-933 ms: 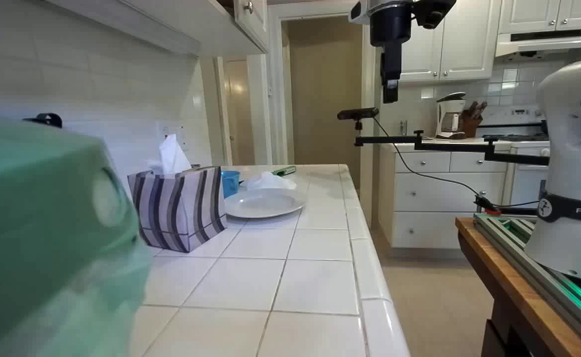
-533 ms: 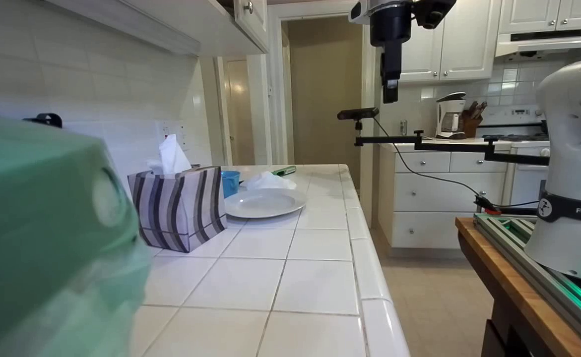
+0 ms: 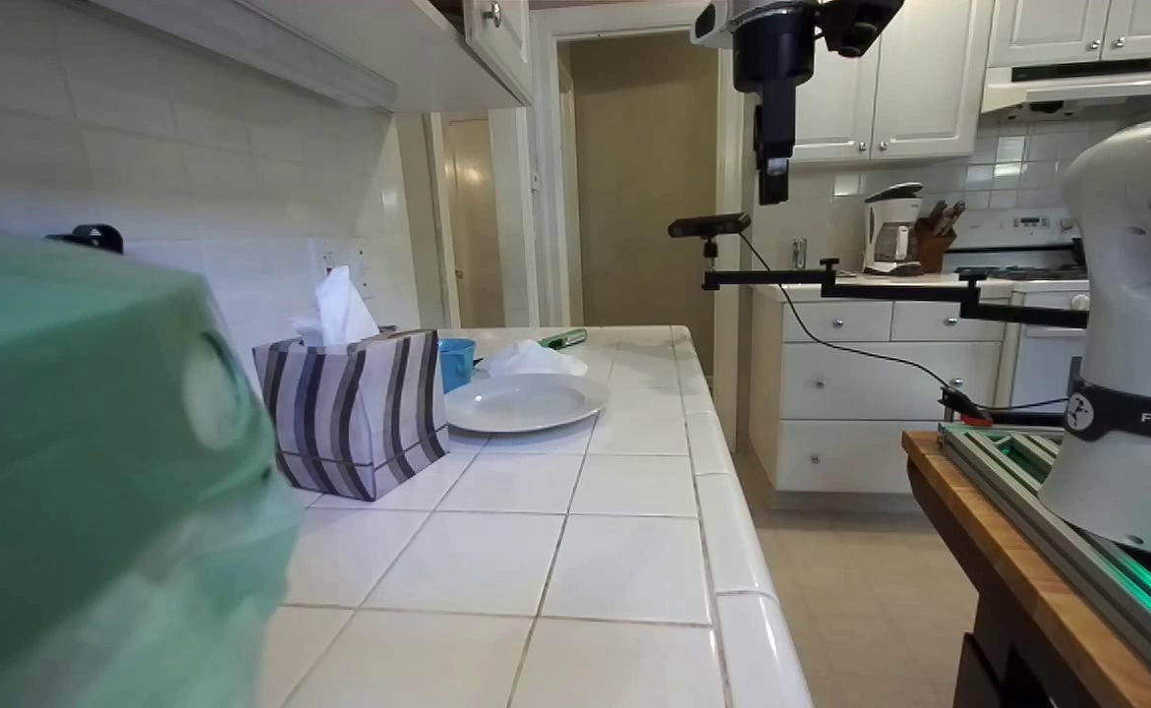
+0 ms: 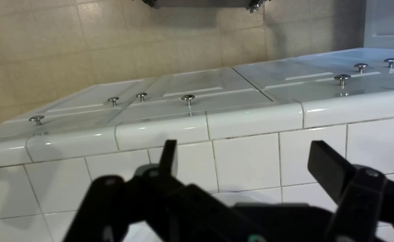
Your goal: Place the blue cup on the plate and stir the contents
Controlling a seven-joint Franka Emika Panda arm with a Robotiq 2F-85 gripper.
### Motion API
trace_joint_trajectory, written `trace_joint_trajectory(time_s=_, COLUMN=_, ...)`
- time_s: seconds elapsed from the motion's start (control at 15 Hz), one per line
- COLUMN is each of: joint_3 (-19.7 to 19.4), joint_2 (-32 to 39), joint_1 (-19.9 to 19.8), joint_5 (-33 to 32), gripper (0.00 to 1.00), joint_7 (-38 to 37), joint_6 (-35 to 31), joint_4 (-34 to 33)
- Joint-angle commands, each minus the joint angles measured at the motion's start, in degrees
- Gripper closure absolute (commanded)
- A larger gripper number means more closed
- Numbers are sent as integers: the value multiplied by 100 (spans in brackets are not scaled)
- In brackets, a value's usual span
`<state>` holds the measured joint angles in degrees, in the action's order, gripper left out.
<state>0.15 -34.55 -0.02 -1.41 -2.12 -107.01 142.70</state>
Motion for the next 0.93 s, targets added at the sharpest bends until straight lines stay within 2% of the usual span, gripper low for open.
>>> trace_joint_trajectory(time_s=0.0, joint_3=13, joint_2=3, joint_1=-17, joint_5=8, gripper=0, joint_7=10, joint_6=13, joint_4=-11)
trace_joint_trajectory(time_s=0.47, joint_3=13, joint_2=3, joint_1=-17, joint_5=8, gripper=0, joint_7=10, joint_6=13, joint_4=-11)
trace_joint_trajectory(time_s=0.87, joint_3=50, joint_2=602, joint_1=19, joint_5=200, gripper=0, joint_7=-183, joint_6=-906, joint_4=8)
